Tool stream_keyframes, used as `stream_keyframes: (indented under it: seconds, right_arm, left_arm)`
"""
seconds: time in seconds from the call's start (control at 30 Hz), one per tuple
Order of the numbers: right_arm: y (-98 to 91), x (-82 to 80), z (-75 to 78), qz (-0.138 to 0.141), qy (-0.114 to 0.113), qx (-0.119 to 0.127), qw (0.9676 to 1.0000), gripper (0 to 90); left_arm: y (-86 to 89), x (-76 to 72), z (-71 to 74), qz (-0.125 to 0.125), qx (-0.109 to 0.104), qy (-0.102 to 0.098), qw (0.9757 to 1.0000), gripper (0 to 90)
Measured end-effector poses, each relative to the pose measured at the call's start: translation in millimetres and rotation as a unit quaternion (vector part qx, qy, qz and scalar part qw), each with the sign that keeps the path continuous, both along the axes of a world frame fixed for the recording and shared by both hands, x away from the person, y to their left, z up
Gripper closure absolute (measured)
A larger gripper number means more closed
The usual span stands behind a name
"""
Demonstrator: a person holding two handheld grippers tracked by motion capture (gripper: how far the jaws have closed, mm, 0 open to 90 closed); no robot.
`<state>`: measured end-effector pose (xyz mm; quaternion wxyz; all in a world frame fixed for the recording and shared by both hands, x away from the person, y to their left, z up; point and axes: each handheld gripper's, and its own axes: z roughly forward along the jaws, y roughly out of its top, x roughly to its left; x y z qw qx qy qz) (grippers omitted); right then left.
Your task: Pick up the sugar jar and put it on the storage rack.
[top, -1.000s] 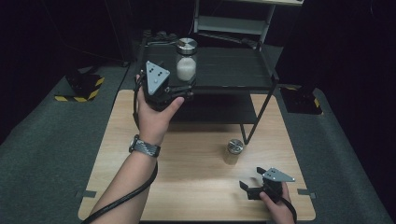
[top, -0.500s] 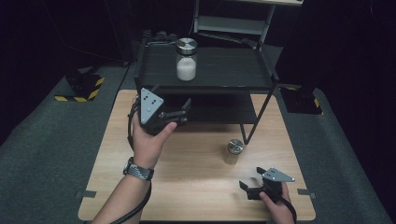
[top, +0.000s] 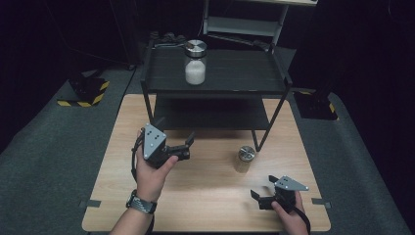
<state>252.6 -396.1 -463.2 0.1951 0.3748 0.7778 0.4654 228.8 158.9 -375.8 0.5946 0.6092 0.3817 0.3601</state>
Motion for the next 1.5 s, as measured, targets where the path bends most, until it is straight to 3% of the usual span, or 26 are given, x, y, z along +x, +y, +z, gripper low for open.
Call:
stream_keyframes:
  seconds: [0.27, 0.53, 0.8, 1.0, 1.17, 1.27, 1.5]
  right_arm:
    - [0.8, 0.2, 0.3, 0.002, 0.000, -0.002, 1.0000, 0.5]
    - [1.3, -0.1, 0.4, 0.001, 0.001, -0.002, 1.0000, 0.5]
    - [2.0, -0.3, 0.5, 0.002, 0.001, -0.003, 1.0000, 0.5]
    - [2.3, -0.1, 0.9, 0.003, 0.002, -0.004, 1.0000, 0.5]
    - [3.4, -1.2, 0.8, 0.001, 0.000, -0.006, 1.0000, 0.5]
    - [5.6, -2.6, 1.2, -0.004, -0.002, -0.011, 0.9999, 0.5]
    - [9.0, -4.3, 2.1, -0.011, -0.003, -0.017, 0.9998, 0.5]
  left_arm:
    - [0.6, -11.6, -30.3, -0.002, 0.011, 0.034, 0.9994, 0.6]
    - [1.3, -20.7, -53.7, -0.006, 0.028, 0.077, 0.9966, 0.6]
    - [3.5, -29.4, -81.2, -0.009, 0.037, 0.126, 0.9913, 0.6]
    - [10.4, -34.0, -101.8, -0.016, 0.035, 0.168, 0.9850, 0.6]
    - [10.1, -37.1, -108.8, -0.013, 0.068, 0.176, 0.9821, 0.6]
    - [5.5, -35.9, -105.2, -0.008, 0.098, 0.183, 0.9783, 0.9]
    - [2.4, -34.6, -102.7, -0.022, 0.128, 0.177, 0.9755, 0.9]
